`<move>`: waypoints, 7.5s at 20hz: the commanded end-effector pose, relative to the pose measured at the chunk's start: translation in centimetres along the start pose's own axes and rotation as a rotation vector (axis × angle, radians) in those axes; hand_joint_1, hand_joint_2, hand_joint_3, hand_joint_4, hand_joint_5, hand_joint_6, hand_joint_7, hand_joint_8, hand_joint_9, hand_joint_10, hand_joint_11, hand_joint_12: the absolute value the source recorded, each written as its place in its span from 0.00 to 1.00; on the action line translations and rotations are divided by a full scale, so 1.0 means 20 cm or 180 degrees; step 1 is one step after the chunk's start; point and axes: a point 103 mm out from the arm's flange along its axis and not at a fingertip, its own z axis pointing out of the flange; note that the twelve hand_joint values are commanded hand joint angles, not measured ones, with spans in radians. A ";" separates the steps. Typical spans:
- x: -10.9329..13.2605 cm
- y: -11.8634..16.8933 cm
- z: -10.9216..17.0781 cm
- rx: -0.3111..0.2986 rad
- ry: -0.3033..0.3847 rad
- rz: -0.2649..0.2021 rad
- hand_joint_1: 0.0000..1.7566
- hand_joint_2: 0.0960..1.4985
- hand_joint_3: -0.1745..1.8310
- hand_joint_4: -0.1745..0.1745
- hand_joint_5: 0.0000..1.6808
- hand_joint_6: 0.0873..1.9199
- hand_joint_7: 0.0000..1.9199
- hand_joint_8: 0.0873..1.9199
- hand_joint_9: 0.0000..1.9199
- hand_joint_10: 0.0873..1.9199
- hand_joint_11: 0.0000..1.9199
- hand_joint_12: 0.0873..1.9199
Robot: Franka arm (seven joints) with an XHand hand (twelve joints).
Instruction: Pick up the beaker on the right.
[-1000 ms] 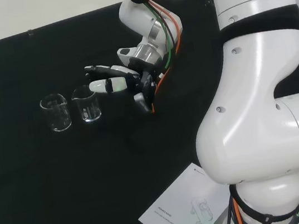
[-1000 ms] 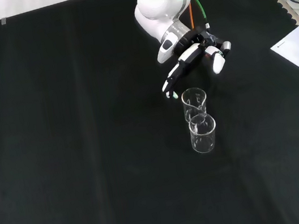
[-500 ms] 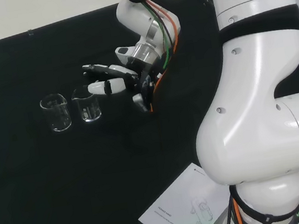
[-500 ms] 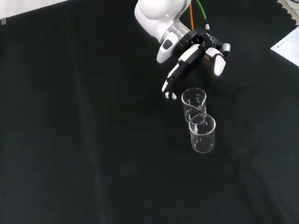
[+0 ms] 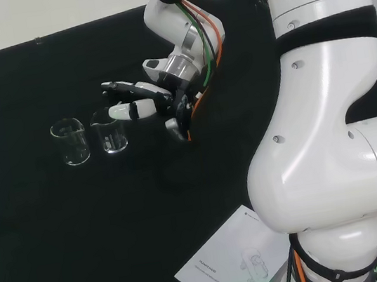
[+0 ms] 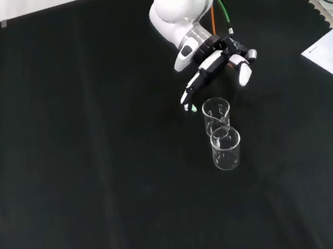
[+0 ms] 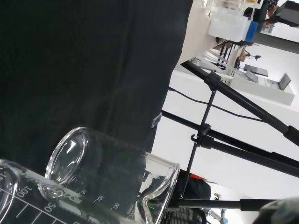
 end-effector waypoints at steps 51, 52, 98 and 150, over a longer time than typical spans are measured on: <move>-0.08 0.11 -0.04 -0.0050 -0.0490 -0.0097 0.38 0.15 0.54 0.16 0.00 0.00 0.00 0.21 0.00 0.39 0.00 0.67; -0.08 0.11 -0.04 -0.0043 -0.0498 -0.0091 0.38 0.15 0.54 0.16 0.00 0.00 0.00 0.21 0.00 0.39 0.00 0.67; -0.11 0.06 0.17 0.0063 -0.0772 -0.0139 0.38 0.15 0.53 0.15 0.00 0.00 0.00 0.21 0.00 0.39 0.00 0.66; -0.19 0.16 0.15 -0.0225 -0.0744 -0.0115 0.50 0.15 0.62 0.00 0.10 0.65 0.29 0.67 0.38 0.58 0.38 0.70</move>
